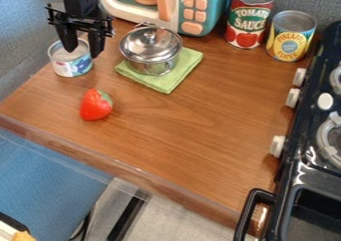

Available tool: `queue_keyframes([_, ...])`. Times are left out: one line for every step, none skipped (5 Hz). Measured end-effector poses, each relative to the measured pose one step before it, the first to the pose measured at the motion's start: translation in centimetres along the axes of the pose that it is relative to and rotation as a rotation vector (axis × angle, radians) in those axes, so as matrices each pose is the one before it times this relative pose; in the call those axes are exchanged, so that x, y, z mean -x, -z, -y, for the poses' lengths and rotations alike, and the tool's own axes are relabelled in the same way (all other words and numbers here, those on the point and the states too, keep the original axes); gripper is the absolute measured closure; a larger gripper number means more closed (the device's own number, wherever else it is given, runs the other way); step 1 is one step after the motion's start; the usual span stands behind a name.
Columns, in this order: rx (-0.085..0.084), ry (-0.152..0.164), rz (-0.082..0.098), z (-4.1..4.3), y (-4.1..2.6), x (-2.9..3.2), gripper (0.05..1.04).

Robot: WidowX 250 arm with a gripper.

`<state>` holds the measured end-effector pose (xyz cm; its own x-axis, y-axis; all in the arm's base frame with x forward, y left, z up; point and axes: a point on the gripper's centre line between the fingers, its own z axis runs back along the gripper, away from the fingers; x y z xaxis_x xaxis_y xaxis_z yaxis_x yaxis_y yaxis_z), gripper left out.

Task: Move the can to the right side of a silver pot

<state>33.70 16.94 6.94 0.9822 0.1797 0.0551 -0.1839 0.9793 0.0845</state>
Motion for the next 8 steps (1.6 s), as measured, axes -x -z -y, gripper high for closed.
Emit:
queue_keyframes([0.0005,-0.0058,-0.0140,-0.002,0.274,0.105,0.425])
queue_keyframes([0.0016,-0.0045,-0.0247,-0.004,0.709,0.067,0.318])
queue_keyframes([-0.0026,-0.0053,-0.0068,-0.057,0.241,-0.029,0.243])
queue_keyframes([-0.0100,-0.0019,-0.0004,-0.202,-0.068,-0.150,0.423])
queue_keyframes([-0.0004,-0.0058,-0.0110,-0.026,0.347,-0.039,0.724])
queue_keyframes([-0.0033,-0.0126,0.0027,-0.004,-0.040,-0.071,0.931])
queue_keyframes([-0.0036,-0.0027,-0.0036,-0.008,-0.040,0.029,1.015])
queue_keyframes([-0.0042,0.0018,-0.0005,-0.017,-0.040,-0.019,1.020])
